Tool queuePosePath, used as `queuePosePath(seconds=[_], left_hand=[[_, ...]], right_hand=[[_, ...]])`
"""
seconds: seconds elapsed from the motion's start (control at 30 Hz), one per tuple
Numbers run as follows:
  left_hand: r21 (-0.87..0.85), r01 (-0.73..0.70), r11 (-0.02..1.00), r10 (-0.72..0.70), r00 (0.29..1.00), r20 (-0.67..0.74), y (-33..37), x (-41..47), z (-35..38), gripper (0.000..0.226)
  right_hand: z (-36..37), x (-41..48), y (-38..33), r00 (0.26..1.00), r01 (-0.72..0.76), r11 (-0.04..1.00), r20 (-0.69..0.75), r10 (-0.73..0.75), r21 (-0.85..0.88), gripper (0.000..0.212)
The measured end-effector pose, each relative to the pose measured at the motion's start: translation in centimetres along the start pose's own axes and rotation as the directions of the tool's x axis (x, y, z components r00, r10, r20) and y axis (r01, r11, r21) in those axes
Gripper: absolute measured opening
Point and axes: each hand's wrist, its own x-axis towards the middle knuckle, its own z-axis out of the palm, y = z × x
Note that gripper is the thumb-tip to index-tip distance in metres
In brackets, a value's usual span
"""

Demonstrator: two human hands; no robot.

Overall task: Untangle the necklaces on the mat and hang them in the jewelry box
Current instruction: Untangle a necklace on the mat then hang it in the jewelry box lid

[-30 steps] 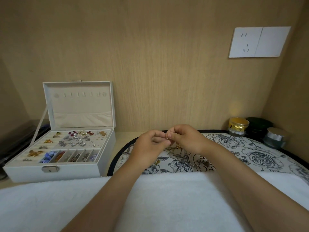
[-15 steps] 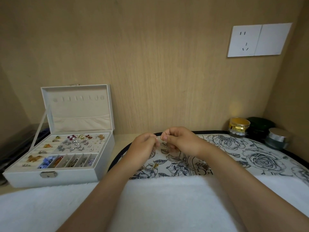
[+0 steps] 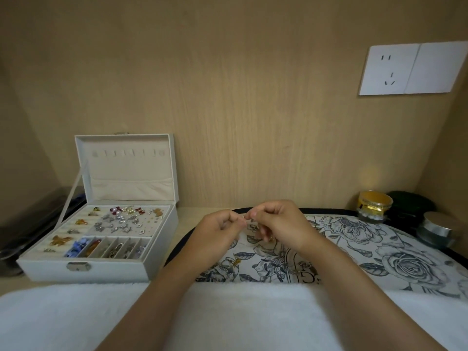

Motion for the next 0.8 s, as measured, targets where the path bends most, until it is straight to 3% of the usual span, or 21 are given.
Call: queuePosePath(seconds=[0.13,0.27,0.5,0.8], left_hand=[[-0.059,0.040,0.997,-0.036,0.997,0.061,1.1,-0.8,-0.6,0.015],[-0.118,0.040,0.992,-0.034,0.998,0.051,4.4,-0.7,-2.3,0.018],[-0.009,-0.163,0.987,0.164,0.986,0.015,8.5,-1.1,-9.5,0.021],[0.026,-0.106,0.994,0.105,0.994,0.040,7.1,-3.9,-21.3,0.020]], right_hand=[[0.1,-0.7,-1.4,1.000,-0.027,0.998,-0.001,0.027,0.060,0.021],[0.0,-1.1,-4.3,0.999,0.015,0.998,-0.034,-0.017,-0.053,0.020],[3.0,-1.5,-11.5,0.983,0.185,0.978,-0.004,-0.186,-0.095,0.018],[12.3,1.4,-17.2,0.984,0.172,0.980,-0.026,-0.176,-0.101,0.024]])
